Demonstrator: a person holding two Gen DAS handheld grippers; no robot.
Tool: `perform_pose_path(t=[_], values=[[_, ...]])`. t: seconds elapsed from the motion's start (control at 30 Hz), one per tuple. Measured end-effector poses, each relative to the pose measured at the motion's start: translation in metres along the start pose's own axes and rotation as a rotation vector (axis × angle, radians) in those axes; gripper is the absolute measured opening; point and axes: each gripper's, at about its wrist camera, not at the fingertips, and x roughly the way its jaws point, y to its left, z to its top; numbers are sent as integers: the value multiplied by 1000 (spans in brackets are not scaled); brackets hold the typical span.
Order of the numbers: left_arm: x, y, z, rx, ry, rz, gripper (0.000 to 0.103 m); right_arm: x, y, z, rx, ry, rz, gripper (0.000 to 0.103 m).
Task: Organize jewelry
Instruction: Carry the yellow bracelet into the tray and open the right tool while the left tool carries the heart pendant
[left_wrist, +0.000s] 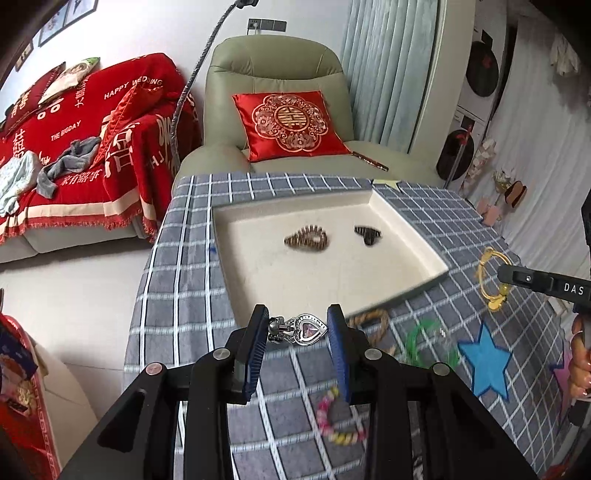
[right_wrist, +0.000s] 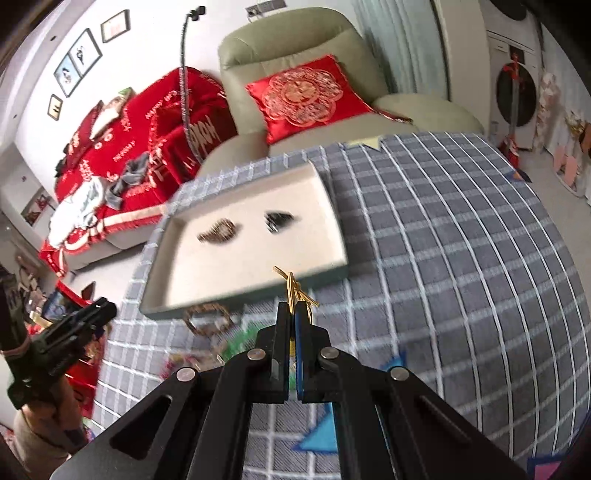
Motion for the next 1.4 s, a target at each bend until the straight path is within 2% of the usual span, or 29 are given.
perform_pose_path(t=[0.2,0.37,0.67,0.83,1.03,1.2,1.4], values=[[26,6,27,-18,7,10,47,30,22,43,-16,17,60,2],[61,8,42,-3,56,30,47,71,35,63,-21,65,94,2],[120,8,48,17,175,51,47,148,40,69,-15,175,125,2],[144,7,52,23,223,82,47,180,31,71,-17,200,79,2],[165,9,57,13,254,134,47,193,18,79,-22,177,-4,2],[173,9,60,5,238,166,48,192,10,88,-35,142,-56,3],[174,3,60,33,219,197,48,192,12,85,-68,146,-86,3]])
